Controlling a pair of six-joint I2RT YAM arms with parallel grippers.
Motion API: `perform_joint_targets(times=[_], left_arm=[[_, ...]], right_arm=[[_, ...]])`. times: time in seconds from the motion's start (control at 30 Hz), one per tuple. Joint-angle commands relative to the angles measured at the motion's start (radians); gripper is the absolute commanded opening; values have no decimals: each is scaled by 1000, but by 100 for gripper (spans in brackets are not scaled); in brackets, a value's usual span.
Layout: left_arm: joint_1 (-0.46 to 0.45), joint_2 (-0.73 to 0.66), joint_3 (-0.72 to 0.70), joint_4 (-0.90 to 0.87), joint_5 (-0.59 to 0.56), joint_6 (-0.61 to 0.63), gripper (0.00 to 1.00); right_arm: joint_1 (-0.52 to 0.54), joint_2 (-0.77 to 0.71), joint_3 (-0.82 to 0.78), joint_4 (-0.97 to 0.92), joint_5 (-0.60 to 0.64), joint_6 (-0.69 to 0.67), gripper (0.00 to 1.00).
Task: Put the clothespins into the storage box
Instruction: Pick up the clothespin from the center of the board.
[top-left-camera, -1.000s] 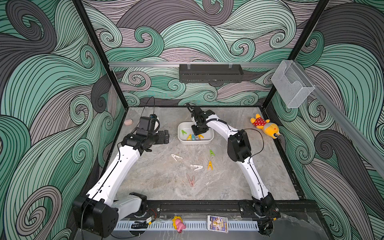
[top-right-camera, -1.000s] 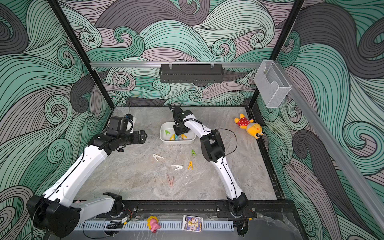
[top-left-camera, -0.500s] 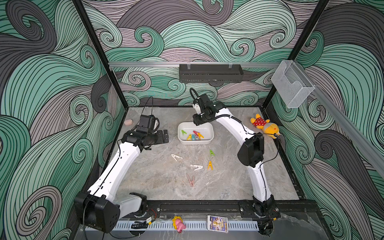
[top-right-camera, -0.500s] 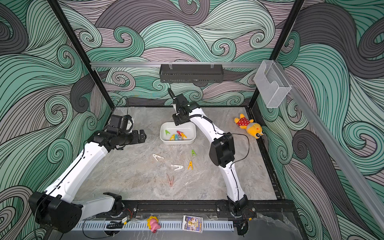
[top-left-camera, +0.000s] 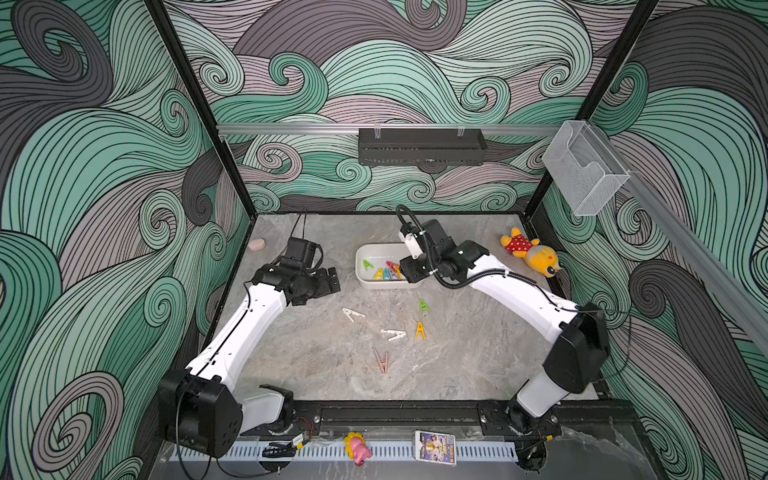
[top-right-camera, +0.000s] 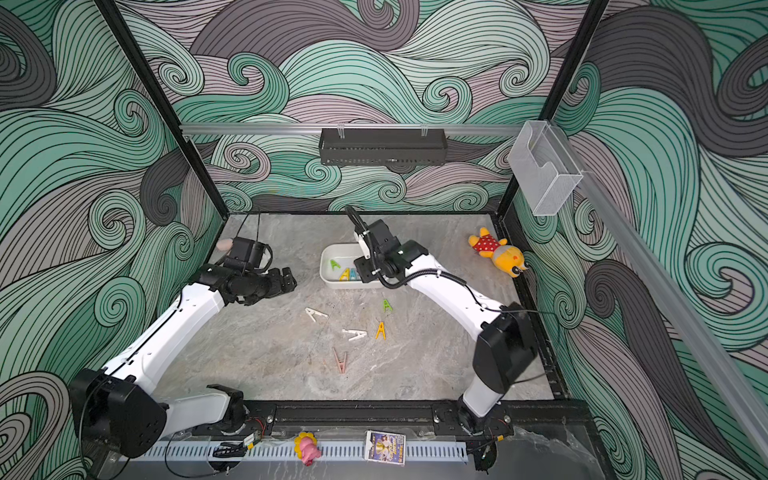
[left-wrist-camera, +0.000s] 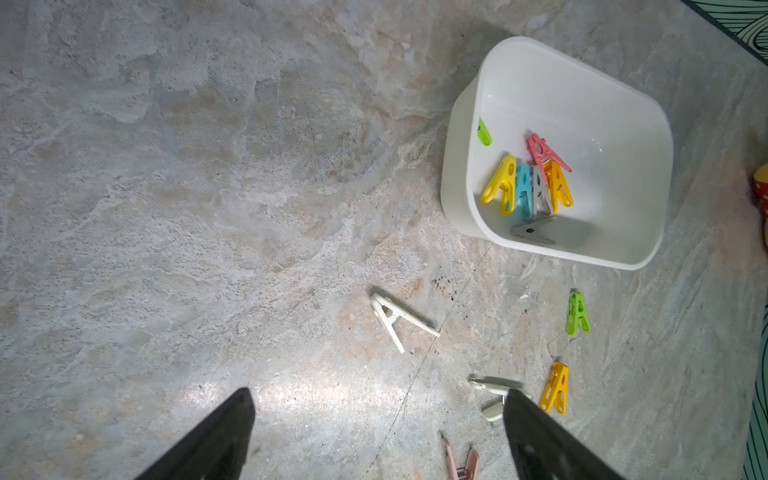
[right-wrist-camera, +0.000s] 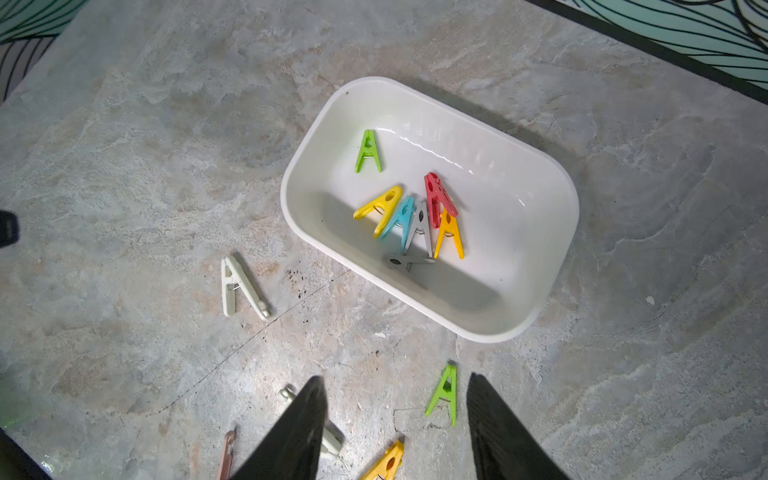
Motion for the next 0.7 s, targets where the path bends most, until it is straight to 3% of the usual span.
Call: perform_joint_targets(times=[0.0,0.17,0.67], left_arm=[[11,37,-34,-15,65,-85,95],[2,146,-98,108,206,-199,91],[-103,354,-13,126,45,-418,88]], right_arm=[[-1,-129,-150,155,28,13,56],[7,-269,-345,235,42,33,60],[4,-360,-518,283,41,47,62]])
